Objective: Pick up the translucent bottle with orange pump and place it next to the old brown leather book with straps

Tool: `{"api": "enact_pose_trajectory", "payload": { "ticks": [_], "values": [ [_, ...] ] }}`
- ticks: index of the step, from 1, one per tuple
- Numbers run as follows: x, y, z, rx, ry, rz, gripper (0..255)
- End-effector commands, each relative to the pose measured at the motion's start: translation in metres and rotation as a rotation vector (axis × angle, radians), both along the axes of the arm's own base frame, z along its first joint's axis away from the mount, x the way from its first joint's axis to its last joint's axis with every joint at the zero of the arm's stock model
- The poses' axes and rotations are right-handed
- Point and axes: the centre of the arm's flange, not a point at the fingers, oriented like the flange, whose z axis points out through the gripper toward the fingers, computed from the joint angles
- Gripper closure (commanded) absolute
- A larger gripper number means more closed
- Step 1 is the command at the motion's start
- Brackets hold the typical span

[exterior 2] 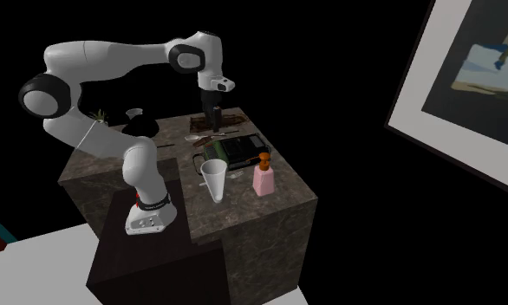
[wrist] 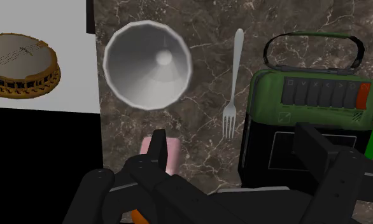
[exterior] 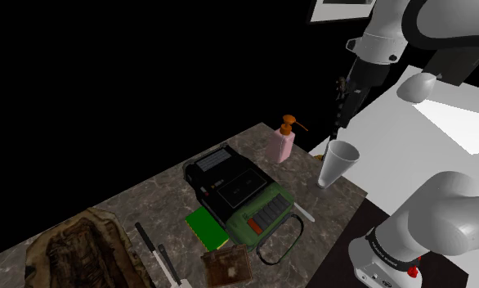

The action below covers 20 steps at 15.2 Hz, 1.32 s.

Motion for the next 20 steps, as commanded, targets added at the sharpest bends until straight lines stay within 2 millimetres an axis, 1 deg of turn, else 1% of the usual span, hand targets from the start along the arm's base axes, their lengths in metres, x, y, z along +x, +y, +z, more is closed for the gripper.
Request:
{"api": "enact_pose_trajectory", "payload": {
  "ticks": [1, 20],
  "values": [
    [0.0, 0.0, 0.0, 0.0, 0.0, 0.0, 0],
    [0.209, -0.081, -0.126, 0.124, 0.005, -0.011, 0]
  ]
}}
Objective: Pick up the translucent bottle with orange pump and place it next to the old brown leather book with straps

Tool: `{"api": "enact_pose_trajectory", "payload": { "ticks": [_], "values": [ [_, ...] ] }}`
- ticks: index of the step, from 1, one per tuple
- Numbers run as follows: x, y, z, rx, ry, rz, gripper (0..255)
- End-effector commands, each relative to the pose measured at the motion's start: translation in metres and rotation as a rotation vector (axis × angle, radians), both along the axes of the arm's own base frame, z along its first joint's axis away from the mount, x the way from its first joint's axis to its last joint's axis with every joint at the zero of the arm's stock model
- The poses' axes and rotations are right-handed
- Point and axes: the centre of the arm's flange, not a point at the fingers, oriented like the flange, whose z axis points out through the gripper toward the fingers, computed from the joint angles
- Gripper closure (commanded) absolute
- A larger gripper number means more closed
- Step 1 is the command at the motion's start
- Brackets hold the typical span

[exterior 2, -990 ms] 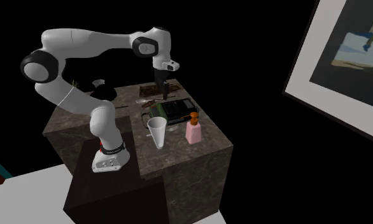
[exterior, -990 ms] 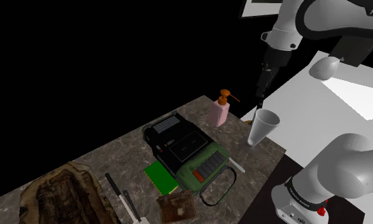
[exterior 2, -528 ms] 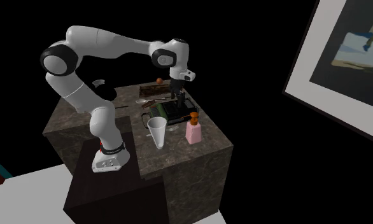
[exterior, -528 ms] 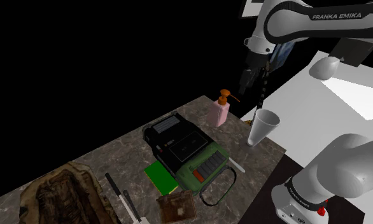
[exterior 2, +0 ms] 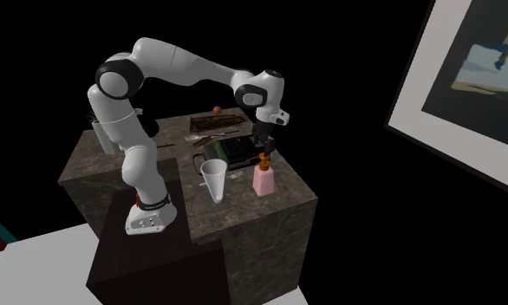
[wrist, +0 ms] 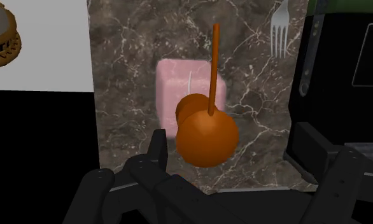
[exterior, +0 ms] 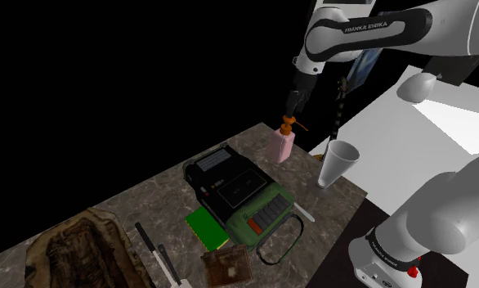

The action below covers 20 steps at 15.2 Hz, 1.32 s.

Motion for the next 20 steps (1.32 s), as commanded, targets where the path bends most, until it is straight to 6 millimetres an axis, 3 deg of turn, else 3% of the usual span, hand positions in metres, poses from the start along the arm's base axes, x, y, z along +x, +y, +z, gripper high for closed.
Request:
{"api": "enact_pose_trajectory", "payload": {
  "ticks": [1, 9, 17, 18, 20],
  "values": [
    [0.023, -0.009, -0.016, 0.013, 0.0, -0.001, 0],
    [0.021, -0.004, -0.056, 0.014, 0.0, -0.001, 0],
    [0.021, -0.004, -0.056, 0.014, 0.0, -0.001, 0],
    [0.021, -0.004, -0.056, 0.014, 0.0, -0.001, 255],
    [0.021, -0.004, -0.056, 0.014, 0.0, -0.001, 255]
  ]
}}
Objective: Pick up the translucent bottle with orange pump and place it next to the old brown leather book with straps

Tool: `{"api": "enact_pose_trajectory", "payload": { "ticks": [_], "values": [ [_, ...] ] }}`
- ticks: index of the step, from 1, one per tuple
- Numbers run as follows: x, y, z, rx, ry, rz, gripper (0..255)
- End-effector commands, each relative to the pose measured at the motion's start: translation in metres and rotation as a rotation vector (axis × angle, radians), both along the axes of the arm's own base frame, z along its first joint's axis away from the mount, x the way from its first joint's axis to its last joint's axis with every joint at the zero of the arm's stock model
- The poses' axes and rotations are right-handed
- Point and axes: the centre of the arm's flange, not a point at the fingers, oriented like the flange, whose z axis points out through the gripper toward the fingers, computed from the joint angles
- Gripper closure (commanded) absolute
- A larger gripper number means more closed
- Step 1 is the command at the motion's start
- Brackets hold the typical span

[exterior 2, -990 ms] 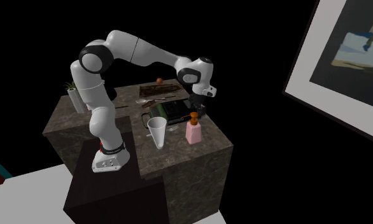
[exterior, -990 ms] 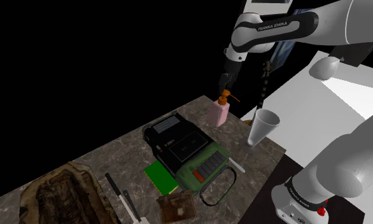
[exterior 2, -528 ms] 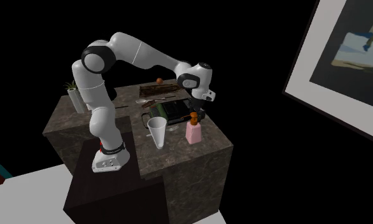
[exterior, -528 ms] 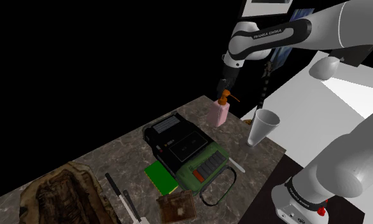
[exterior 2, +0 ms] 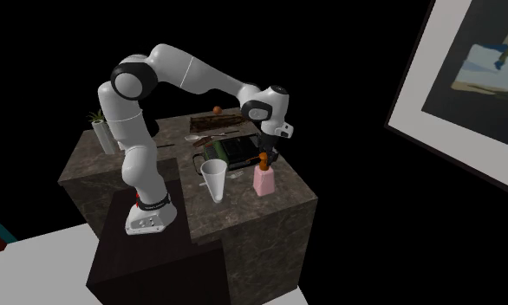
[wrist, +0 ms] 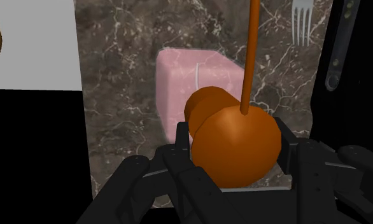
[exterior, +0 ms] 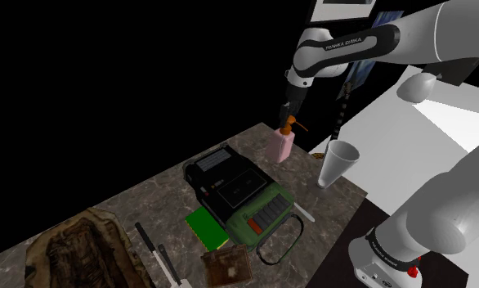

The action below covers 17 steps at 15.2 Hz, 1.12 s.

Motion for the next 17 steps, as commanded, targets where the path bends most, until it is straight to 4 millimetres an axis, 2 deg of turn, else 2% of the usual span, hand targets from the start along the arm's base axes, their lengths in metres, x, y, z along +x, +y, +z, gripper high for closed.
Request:
{"api": "enact_pose_trajectory", "payload": {
  "ticks": [1, 7, 17],
  "values": [
    [0.0, 0.0, 0.0, 0.0, 0.001, 0.0, 255],
    [0.0, 0.0, 0.0, 0.0, 0.001, 0.0, 255],
    [0.0, 0.0, 0.052, 0.0, 0.001, 0.0, 255]
  ]
}}
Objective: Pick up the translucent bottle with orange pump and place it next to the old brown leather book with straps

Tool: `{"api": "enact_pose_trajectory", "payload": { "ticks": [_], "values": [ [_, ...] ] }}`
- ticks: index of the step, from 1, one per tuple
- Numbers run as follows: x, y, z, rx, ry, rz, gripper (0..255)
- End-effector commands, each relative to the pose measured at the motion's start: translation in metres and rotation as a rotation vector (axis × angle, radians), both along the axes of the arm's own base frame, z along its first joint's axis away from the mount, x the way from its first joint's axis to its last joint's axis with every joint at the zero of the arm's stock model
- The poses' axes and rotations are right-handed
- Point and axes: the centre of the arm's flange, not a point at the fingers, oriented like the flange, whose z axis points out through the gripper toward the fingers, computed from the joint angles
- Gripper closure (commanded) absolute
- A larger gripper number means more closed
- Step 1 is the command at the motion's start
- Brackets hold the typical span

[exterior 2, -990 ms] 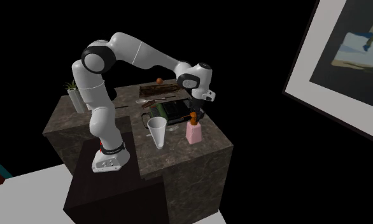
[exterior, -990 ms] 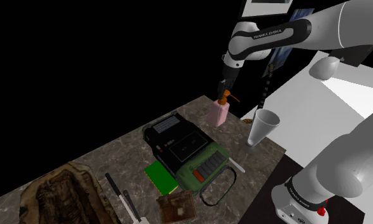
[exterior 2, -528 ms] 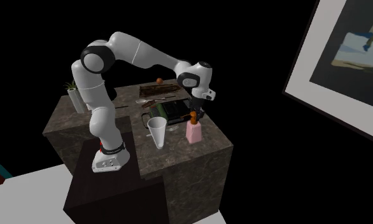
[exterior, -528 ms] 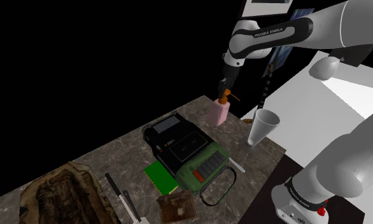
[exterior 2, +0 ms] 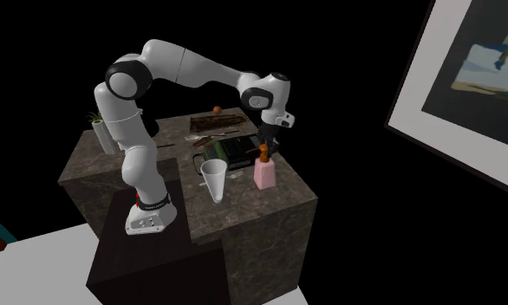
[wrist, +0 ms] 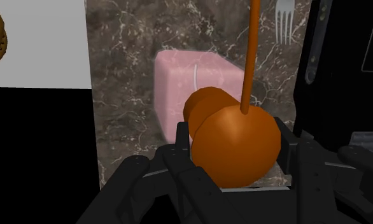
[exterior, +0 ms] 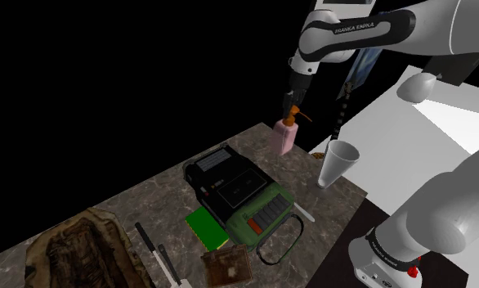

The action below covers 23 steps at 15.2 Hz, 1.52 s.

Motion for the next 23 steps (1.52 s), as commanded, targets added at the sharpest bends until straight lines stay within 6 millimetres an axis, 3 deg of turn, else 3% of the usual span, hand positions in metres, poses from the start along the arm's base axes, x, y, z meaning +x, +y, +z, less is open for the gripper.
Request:
{"api": "enact_pose_trajectory", "payload": {
  "ticks": [1, 23],
  "values": [
    [0.0, 0.0, 0.012, 0.0, 0.0, 0.0, 255],
    [0.0, 0.0, 0.128, 0.0, 0.0, 0.0, 255]
  ]
}}
